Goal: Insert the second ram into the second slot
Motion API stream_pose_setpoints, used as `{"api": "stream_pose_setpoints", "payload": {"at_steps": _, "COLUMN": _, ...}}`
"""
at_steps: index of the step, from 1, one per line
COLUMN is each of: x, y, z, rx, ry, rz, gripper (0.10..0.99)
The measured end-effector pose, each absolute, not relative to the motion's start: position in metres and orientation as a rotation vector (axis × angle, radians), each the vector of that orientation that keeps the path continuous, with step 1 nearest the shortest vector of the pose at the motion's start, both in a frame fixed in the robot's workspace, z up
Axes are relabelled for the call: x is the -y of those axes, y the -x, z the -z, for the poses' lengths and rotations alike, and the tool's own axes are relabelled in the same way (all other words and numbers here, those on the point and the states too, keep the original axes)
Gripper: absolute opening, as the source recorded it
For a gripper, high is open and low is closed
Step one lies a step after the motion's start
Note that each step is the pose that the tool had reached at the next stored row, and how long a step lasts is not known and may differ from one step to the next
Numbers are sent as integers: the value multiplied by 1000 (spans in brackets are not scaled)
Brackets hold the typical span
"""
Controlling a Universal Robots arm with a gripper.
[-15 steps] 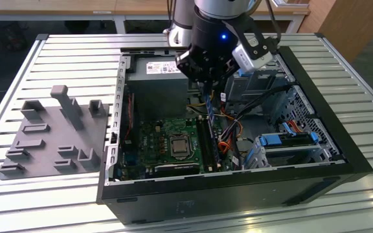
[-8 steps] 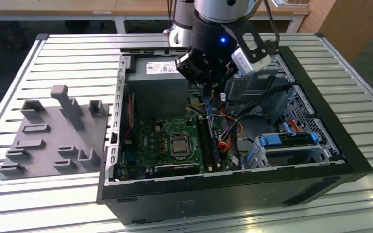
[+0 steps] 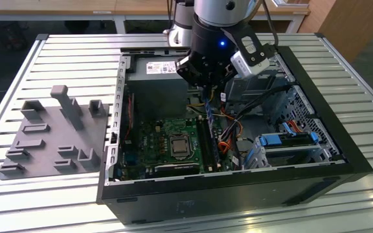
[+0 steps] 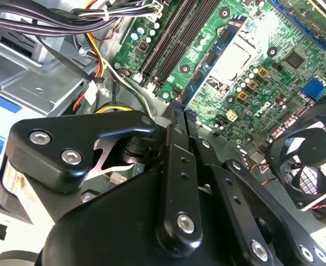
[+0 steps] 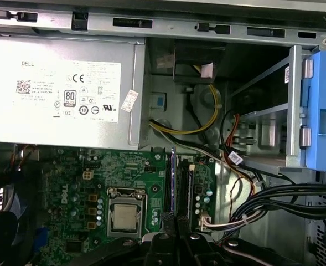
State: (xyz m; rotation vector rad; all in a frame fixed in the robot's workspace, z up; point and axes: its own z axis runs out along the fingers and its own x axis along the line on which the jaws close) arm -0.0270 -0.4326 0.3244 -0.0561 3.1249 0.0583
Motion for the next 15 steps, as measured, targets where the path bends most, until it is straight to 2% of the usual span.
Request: {"api": "stream_pose_setpoints", "payload": {"at_steps": 15, "x": 433, "y": 27, "z": -320, "rx": -3125, "ry": 56, "rz": -58, "gripper": 133}}
